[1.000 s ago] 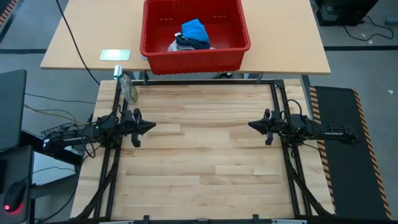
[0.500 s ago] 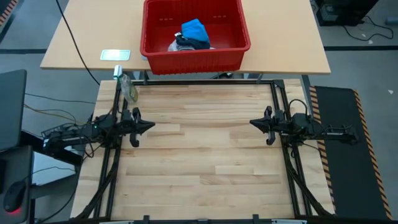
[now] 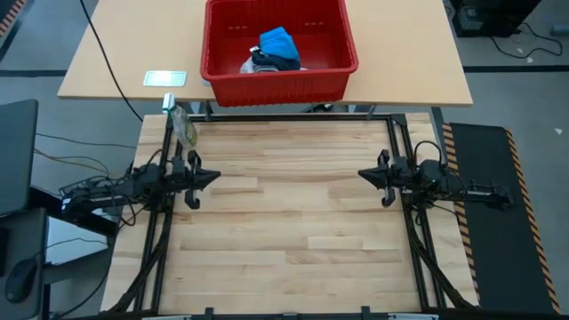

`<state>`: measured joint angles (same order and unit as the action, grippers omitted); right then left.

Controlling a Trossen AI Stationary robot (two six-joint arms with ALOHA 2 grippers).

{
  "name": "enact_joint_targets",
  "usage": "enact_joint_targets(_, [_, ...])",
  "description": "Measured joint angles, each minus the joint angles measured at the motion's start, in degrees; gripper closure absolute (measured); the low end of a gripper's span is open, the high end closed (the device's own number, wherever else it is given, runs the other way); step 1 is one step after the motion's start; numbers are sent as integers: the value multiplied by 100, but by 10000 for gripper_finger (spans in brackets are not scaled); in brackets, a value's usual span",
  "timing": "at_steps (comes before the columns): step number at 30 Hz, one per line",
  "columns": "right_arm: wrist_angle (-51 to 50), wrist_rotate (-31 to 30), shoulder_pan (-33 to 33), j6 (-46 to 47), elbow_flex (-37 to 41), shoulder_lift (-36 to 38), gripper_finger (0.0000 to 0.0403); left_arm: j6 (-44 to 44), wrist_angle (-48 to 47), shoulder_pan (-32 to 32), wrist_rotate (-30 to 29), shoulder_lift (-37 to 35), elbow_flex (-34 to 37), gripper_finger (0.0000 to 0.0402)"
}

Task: Fold laundry
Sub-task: Return to Home Position

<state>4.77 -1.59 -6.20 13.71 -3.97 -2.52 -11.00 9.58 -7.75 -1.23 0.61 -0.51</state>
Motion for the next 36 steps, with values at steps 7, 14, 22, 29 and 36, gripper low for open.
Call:
enact_joint_targets(7, [69, 424, -11, -179, 90, 0, 398, -231, 68, 0, 157, -2, 2, 399])
enact_joint_targets(14, [862, 551, -17, 62, 353, -7, 398, -335, 626, -2, 739, -51, 2, 399])
enact_joint_targets(22, [963, 1478, -191, 475, 352, 9, 398, 339, 466, -238, 662, -47, 2, 399])
enact_joint_targets(29, [1231, 1503, -208, 434, 348, 9, 398, 319, 449, -594, 584, -47, 2, 399])
enact_joint_targets(36, [1234, 1521, -207, 425, 348, 9, 398, -277, 362, -461, 962, -36, 4, 399])
